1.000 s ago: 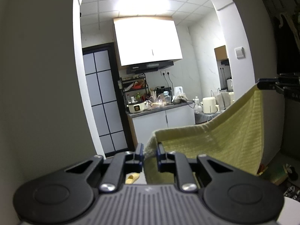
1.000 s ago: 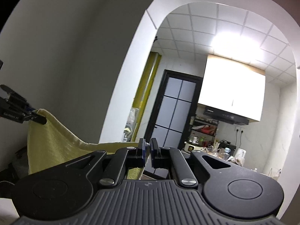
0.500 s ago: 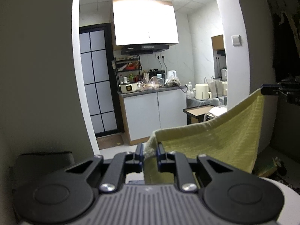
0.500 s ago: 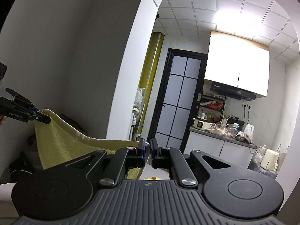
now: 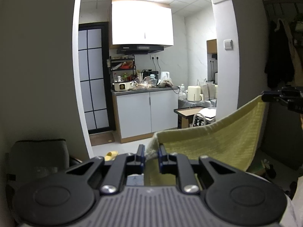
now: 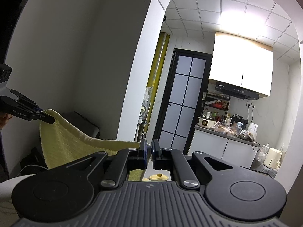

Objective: Fold towel
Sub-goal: 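Raise both grippers holding the towel corners to let it hang open, then lower the held towel onto the table, laying it flat between both grippers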

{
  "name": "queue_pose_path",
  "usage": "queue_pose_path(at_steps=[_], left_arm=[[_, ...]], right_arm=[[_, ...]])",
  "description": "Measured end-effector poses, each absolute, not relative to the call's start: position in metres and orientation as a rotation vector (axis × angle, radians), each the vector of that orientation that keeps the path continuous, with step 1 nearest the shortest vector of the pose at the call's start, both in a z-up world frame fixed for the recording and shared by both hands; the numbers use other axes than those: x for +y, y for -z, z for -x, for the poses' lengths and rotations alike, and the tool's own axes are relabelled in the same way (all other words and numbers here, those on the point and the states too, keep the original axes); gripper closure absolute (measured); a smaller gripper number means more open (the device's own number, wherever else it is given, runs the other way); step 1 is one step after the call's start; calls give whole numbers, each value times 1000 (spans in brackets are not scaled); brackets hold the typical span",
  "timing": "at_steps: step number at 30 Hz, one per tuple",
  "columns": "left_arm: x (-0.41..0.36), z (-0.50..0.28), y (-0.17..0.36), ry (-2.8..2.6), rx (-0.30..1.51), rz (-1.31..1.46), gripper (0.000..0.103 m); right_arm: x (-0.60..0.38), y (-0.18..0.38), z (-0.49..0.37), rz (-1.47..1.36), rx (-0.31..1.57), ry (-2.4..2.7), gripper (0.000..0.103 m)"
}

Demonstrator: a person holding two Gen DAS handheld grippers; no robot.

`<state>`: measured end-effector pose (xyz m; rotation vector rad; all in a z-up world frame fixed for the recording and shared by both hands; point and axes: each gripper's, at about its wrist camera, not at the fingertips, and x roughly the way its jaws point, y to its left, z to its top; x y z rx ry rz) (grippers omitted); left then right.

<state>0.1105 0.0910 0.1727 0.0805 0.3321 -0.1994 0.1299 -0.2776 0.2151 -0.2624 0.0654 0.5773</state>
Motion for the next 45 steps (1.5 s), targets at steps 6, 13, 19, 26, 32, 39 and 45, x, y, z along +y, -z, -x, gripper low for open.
queue_pose_path(at_steps=[6,13,19,26,32,39,45], left_arm=[[85,-96,-157,230,363,-51,88],[88,-87,-120,238,448,-11,88],[89,-79,-97,247,507,-21,88],[87,-67,-78,295,528,-11,88],[92,-50,-66,302,554,18,88],[92,-31,-43,329,612,-6,88],[97,-20,-27,322,647,10,88]], right_arm=[[-286,-200,-110,264,101,-591,97],[-293,-173,-97,256,172,-608,97],[-296,-144,-89,245,231,-621,97],[-299,-119,-81,236,287,-632,97],[-300,-108,-67,231,312,-658,97],[-301,-87,-47,227,353,-703,97],[-301,-69,-36,212,407,-727,97]])
